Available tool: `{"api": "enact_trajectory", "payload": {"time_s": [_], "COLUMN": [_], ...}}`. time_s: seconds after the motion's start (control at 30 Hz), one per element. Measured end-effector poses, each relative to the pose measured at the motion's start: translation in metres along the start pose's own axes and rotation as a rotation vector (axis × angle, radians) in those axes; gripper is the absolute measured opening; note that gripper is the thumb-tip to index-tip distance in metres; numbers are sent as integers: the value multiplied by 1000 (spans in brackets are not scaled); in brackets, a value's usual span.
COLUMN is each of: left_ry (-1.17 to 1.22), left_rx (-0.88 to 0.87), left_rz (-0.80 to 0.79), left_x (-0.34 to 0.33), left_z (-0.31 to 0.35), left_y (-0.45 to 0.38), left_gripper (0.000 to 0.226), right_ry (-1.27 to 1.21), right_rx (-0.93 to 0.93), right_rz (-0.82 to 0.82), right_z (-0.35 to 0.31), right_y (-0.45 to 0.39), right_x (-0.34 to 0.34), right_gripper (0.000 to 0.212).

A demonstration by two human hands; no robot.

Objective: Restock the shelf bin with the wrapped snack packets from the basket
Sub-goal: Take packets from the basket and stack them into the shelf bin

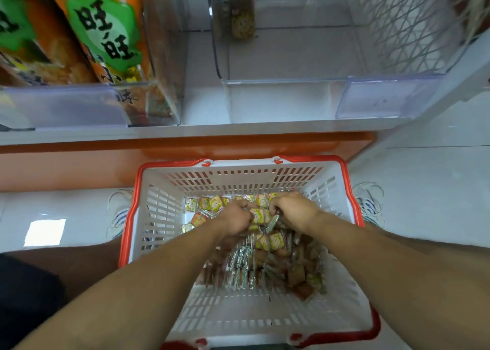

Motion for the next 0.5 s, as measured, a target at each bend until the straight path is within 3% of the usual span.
{"api": "enact_trajectory", "payload": {"time_s": [0.1, 0.23, 0.37, 0.5], "left_ry": [-84, -31, -134, -151], "left_rx": [-53, -105, -226, -361], "left_rz": [-15, -113, -113, -186], "left_x": [29, 62, 87, 102], "left_z": [16, 53, 105, 147], "left_y": [20, 61, 115, 186], "left_gripper": [35, 39, 45, 57], "right_ry": [-104, -23, -46, -600], "right_rx": [-5, 118, 209, 228], "right_rz": [6, -103, -8, 65], "right_z": [-18, -63, -105, -131], "right_y": [6, 30, 80, 132], "right_x": [30, 94, 169, 221], "right_gripper": [26, 19, 27, 25]}}
Point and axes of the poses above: each hand's wrist, its own y-axis away from the middle knuckle, its own x-axis out of the back of the hand, z = x × y, the point moved 3 cm from there along -y, towards the middle knuckle, and after that the axes turned 3 degrees about -y, right-handed, at the moved point
